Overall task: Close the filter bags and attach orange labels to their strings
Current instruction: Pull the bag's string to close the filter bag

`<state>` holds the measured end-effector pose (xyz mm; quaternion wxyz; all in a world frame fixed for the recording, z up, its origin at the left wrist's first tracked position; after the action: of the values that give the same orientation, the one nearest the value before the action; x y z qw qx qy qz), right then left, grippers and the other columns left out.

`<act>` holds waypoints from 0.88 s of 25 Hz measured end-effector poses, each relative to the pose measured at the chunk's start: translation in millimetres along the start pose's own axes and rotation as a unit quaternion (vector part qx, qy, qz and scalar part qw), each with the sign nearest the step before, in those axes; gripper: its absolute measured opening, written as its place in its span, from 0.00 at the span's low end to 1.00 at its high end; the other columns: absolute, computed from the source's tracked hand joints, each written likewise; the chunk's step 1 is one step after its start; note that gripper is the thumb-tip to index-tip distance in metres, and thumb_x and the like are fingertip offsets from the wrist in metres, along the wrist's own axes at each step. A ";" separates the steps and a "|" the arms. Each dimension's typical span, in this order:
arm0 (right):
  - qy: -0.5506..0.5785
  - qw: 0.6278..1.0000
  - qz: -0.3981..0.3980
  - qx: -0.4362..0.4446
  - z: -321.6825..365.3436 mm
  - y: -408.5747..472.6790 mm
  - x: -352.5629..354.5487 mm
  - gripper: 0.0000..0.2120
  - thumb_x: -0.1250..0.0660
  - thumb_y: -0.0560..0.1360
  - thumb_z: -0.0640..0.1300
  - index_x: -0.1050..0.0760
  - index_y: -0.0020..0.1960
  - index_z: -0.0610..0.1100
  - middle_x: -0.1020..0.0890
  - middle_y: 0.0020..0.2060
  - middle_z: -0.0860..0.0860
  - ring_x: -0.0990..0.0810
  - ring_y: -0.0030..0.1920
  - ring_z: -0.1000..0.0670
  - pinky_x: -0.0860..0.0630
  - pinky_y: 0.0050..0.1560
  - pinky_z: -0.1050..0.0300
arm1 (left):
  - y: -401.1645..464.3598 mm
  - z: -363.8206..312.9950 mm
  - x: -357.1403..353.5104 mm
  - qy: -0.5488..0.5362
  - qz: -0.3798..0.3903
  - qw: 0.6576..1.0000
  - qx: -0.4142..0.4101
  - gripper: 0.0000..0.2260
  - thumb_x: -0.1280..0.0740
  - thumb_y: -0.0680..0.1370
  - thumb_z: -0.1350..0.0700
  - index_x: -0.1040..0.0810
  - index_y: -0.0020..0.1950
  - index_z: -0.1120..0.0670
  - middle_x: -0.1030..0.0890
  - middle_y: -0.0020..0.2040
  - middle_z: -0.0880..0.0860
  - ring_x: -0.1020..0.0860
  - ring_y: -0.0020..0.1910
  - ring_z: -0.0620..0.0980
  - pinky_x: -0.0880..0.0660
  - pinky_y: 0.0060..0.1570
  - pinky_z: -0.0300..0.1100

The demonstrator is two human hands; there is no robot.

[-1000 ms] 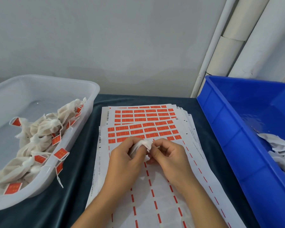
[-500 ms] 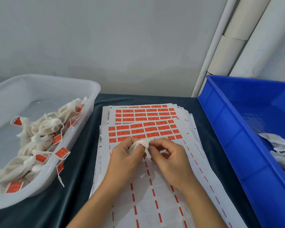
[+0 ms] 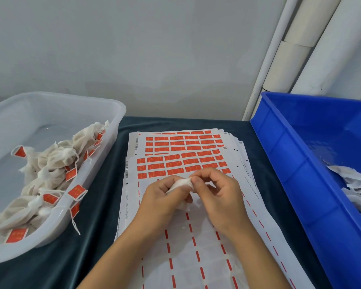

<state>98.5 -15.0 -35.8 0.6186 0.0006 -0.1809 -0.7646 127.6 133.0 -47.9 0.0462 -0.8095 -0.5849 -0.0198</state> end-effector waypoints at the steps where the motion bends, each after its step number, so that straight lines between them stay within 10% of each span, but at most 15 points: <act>1: 0.006 1.000 -0.002 0.000 1.6 -0.2 -1.0 0.04 0.30 0.80 0.48 0.19 0.50 0.57 0.15 0.45 0.62 0.16 0.51 0.56 0.19 0.49 0.65 | -0.3 -0.8 0.1 -0.007 0.008 1.000 0.000 0.10 0.32 0.82 0.51 0.14 0.43 0.46 0.14 0.40 0.51 0.17 0.41 0.45 0.19 0.45 0.34; 22: -0.206 0.960 -0.039 0.186 18.3 -8.8 -4.6 0.09 0.24 0.77 0.47 0.17 0.57 0.47 0.18 0.56 0.55 0.21 0.59 0.55 0.25 0.62 0.65 | 1.8 6.0 9.8 -0.003 -0.022 0.999 0.047 0.17 0.35 0.84 0.48 0.16 0.37 0.49 0.14 0.41 0.52 0.15 0.46 0.54 0.18 0.55 0.49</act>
<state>87.1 -4.2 -22.2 0.5270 -0.0345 -0.4436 -0.7241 132.2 142.2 -53.2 0.0818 -0.7932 -0.6033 0.0092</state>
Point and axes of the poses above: each hand's wrist, its own y-axis towards the middle knuckle, its own x-axis out of the back of the hand, z = x × y, the point moved 6 cm from there along y, towards the middle knuckle
